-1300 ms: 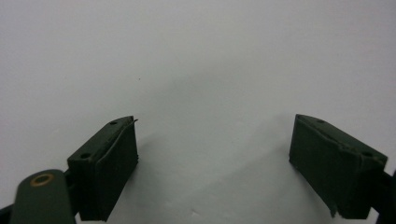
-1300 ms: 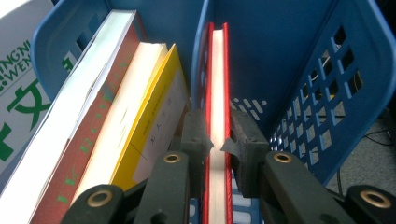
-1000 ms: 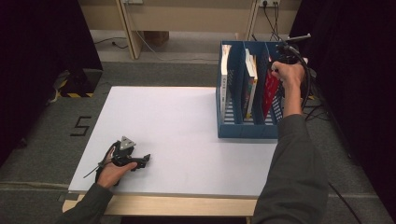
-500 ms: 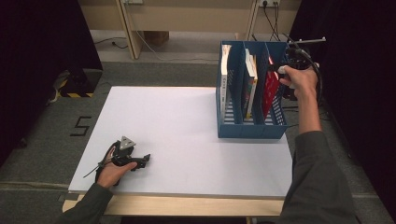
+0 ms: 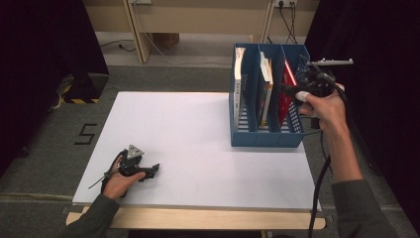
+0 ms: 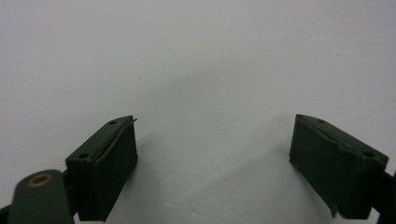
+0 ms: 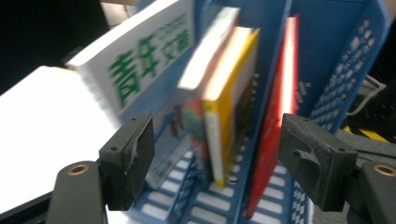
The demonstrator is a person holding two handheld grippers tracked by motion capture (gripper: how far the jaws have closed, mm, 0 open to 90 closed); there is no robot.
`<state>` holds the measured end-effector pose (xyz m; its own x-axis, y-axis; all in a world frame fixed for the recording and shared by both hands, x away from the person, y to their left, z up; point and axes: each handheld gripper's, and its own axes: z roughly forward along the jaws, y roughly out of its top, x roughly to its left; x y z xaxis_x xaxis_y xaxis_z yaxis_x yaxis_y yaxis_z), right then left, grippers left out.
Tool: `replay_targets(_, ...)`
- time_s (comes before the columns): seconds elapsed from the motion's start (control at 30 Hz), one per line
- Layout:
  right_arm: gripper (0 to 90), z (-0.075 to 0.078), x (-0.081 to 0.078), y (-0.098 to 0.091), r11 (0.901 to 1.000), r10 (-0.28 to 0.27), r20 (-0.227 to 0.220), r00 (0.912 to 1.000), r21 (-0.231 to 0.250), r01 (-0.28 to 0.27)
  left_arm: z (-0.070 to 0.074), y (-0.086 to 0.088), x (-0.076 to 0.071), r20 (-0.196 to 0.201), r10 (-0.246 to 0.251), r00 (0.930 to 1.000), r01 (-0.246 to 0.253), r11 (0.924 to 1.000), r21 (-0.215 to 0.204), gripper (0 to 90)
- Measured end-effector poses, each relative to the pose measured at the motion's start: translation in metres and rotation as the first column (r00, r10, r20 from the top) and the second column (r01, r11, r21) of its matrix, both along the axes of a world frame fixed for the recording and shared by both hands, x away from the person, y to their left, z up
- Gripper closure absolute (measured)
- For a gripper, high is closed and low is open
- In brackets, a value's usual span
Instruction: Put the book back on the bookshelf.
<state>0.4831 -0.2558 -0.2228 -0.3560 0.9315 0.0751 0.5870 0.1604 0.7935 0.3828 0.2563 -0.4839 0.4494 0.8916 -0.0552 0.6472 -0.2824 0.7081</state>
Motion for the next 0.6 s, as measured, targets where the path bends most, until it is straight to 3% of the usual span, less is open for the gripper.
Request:
replay_targets(0.33,21.6,-0.021,-0.049,0.024,0.991,0.125,0.021,0.992,0.046,-0.126,0.0,0.0,0.0,-0.003,-0.002,1.0,0.002,1.0,0.003,13.9)
replay_targets(0.6,21.5,-0.043,-0.062,0.042,0.9836,0.175,0.0,0.9845,0.043,-0.175,0.0,0.0,0.0,-0.002,-0.002,1.0,0.002,1.0,0.003,13.9)
